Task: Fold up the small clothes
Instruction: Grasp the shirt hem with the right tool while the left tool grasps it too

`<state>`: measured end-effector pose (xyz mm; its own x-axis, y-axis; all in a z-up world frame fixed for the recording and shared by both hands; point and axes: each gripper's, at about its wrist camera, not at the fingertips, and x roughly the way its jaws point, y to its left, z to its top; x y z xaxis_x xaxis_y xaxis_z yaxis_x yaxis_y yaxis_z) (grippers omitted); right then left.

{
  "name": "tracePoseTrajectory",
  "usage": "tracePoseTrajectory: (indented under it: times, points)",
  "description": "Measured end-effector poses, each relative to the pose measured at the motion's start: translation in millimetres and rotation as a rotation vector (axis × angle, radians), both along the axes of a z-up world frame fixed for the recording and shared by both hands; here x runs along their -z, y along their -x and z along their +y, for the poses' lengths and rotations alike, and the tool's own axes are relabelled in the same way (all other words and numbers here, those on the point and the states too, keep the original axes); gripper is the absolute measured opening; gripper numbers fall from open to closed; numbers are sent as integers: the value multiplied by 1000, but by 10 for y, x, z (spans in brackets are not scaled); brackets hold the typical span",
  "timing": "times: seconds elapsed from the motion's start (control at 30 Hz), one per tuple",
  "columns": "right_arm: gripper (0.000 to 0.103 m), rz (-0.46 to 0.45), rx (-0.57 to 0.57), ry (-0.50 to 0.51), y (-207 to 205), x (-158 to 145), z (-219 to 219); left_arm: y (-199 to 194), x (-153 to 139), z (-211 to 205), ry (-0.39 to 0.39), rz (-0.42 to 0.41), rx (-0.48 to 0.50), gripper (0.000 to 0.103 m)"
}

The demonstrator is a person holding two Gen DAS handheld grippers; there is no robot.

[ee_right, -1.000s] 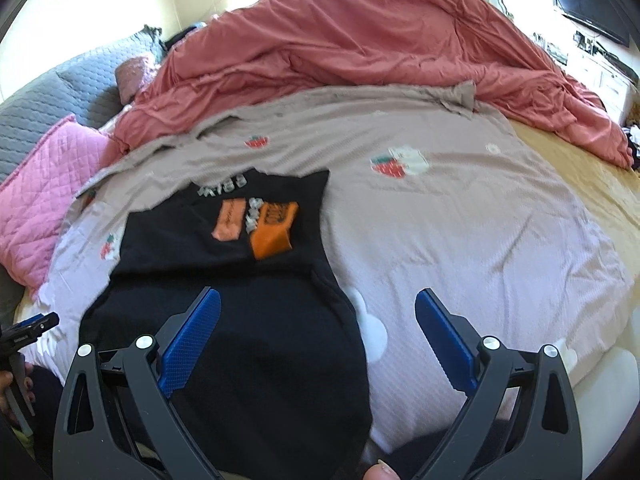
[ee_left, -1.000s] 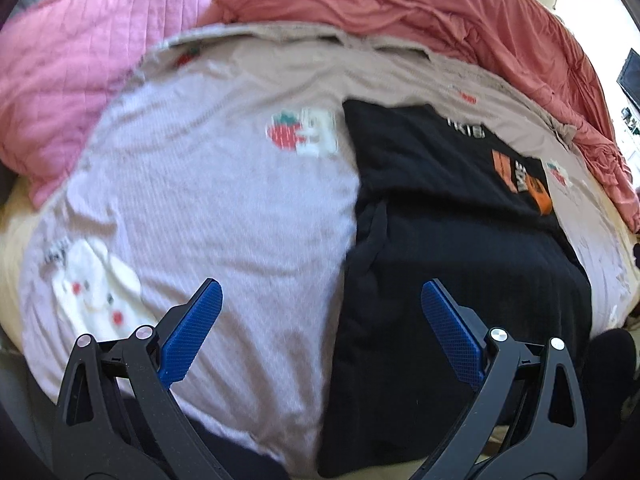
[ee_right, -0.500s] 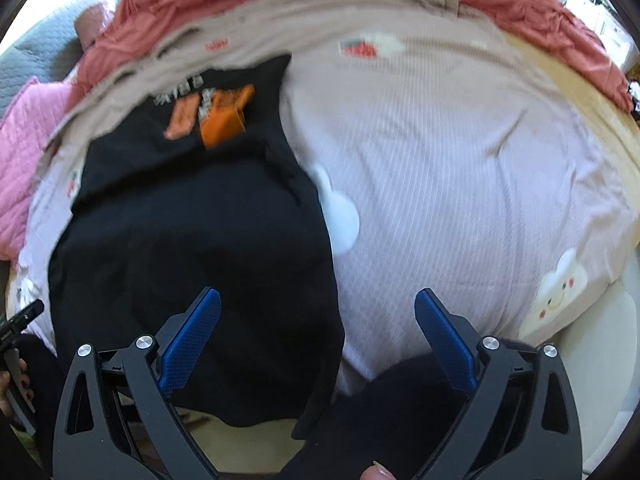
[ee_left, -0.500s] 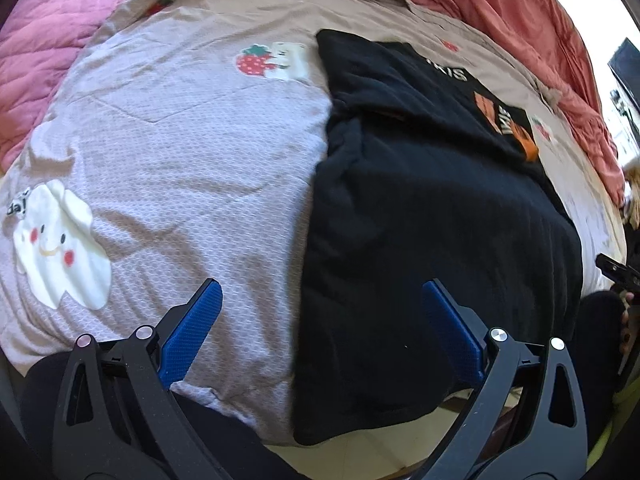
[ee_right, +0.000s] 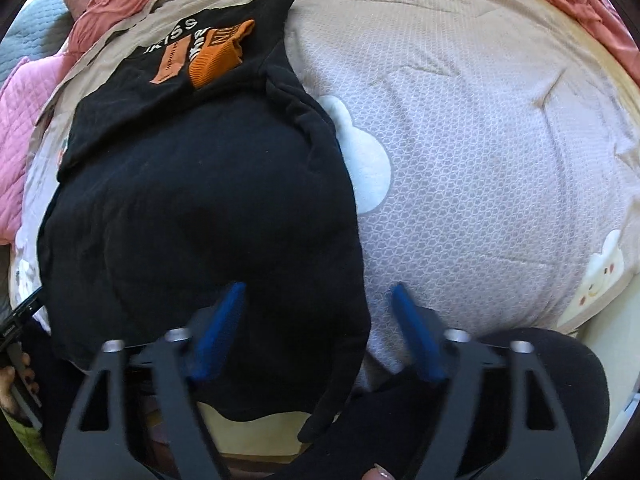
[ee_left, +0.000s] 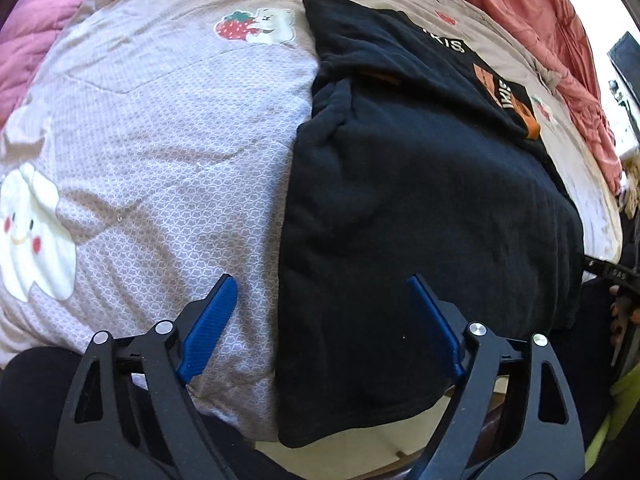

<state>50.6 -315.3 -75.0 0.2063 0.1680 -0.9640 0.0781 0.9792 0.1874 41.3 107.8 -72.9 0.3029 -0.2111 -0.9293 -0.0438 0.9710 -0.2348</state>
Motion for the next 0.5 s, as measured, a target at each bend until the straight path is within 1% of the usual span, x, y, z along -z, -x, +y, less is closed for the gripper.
tracePoseTrajectory:
  times: [0.03,0.07,0.1,0.13,0.17,0.2,0.23,0.27,0.3,0.33,0.43,0.5]
  points:
    - [35,-5,-7,-18,12,-10,6,0,7,8,3,5,-3,74]
    - [25,-16,-10,-25,30,-37,13,5,10,10,2,7,-5,73]
    - [20,-34,-10,-35,48,-75,14,11,9,14,-1,8,-7,69]
    - [9,-50,-12,-45,56,-108,4,17,2,15,-2,6,-7,64]
    - [9,-82,-17,-66,82,-172,1,21,-3,13,0,3,-6,60]
    - [8,-107,-23,-80,86,-231,6,25,-8,15,-4,0,-7,52]
    - [8,-127,-32,-92,94,-276,10,32,-16,21,-9,-3,-12,48]
    - [8,-140,-45,-99,104,-311,25,35,-23,32,-5,-7,-15,41]
    - [8,-142,-55,-93,106,-322,46,38,-31,42,6,-9,-17,31]
    - [8,-135,-56,-83,94,-309,53,36,-27,45,10,-7,-19,29]
    - [11,-91,-44,-65,81,-234,41,34,17,55,21,14,-21,29]
    - [16,-62,-32,-56,55,-173,34,23,50,57,27,28,-22,30]
